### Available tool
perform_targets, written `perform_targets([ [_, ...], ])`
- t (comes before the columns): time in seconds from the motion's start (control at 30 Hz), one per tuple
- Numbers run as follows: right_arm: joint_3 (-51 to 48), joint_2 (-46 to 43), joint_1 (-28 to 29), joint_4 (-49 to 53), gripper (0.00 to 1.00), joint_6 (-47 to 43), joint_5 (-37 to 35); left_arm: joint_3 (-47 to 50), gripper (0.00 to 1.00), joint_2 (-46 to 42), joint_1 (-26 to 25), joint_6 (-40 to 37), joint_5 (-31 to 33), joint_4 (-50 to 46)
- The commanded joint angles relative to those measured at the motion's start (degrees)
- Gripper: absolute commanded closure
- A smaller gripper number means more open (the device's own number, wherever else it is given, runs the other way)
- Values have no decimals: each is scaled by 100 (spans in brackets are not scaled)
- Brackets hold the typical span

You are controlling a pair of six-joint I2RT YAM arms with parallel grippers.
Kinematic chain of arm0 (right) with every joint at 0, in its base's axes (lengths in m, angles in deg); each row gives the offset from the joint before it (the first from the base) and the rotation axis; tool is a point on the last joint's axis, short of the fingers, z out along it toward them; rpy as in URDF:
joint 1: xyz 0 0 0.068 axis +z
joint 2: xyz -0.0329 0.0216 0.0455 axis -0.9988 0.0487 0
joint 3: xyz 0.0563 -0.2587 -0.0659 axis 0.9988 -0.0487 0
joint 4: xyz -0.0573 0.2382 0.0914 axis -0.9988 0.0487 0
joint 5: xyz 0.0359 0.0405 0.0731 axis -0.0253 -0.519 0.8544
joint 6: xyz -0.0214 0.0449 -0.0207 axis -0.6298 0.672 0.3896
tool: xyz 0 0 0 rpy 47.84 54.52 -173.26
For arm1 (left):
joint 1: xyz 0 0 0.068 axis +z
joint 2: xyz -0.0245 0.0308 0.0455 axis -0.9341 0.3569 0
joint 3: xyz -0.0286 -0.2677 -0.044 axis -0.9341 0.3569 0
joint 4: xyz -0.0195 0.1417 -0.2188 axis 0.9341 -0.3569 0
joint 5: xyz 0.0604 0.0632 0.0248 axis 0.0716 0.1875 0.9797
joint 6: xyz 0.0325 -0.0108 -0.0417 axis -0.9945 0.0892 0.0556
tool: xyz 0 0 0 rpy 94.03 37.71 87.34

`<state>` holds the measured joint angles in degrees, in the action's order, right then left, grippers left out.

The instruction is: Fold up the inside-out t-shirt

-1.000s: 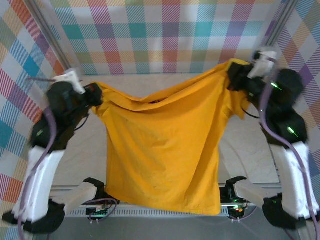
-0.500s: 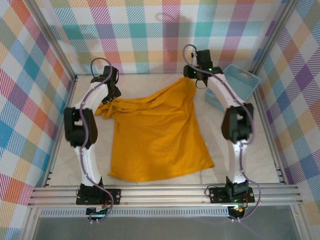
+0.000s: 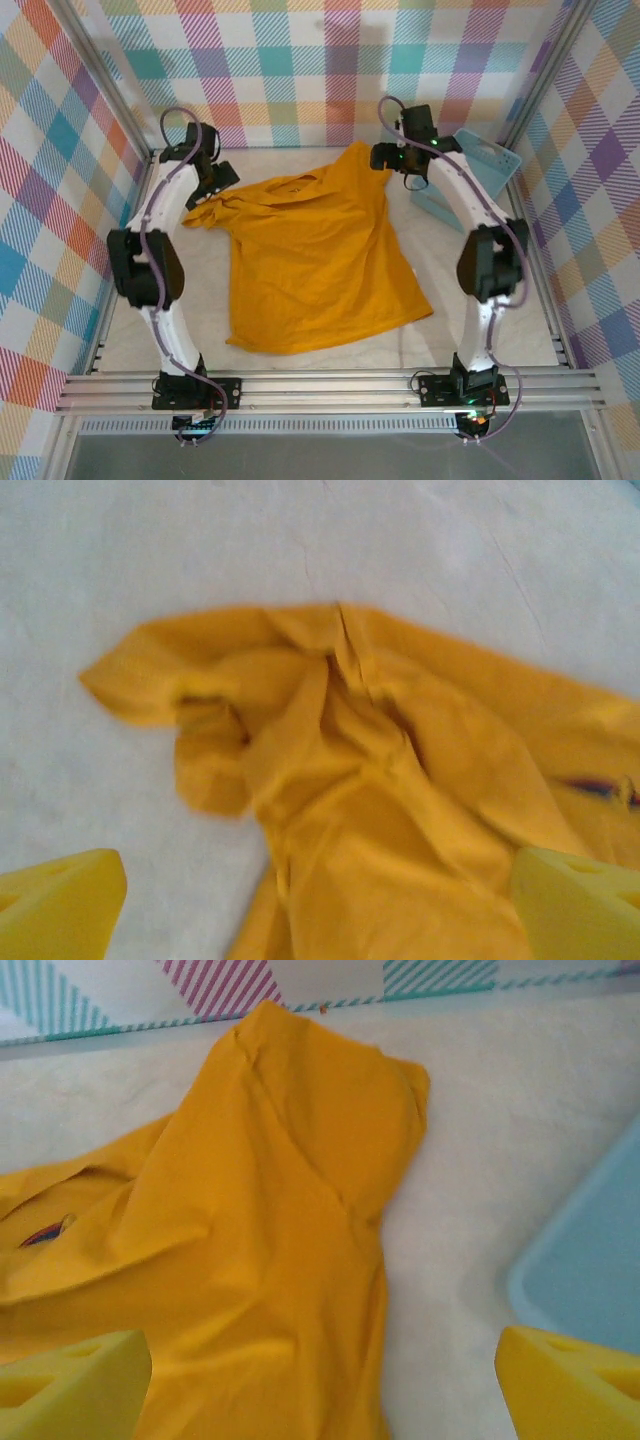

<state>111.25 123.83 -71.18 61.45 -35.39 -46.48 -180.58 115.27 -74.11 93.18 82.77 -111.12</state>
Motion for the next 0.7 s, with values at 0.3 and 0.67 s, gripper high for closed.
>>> perform_targets([
  [0.3,-4422,-2833,803,344,13,1202,679,3570,4,-2612,-2015,452,-120,683],
  [0.67,-6157,-3060,963,-99,29,2028,1020,4736,4,-2329,-3328,835,260,1210],
])
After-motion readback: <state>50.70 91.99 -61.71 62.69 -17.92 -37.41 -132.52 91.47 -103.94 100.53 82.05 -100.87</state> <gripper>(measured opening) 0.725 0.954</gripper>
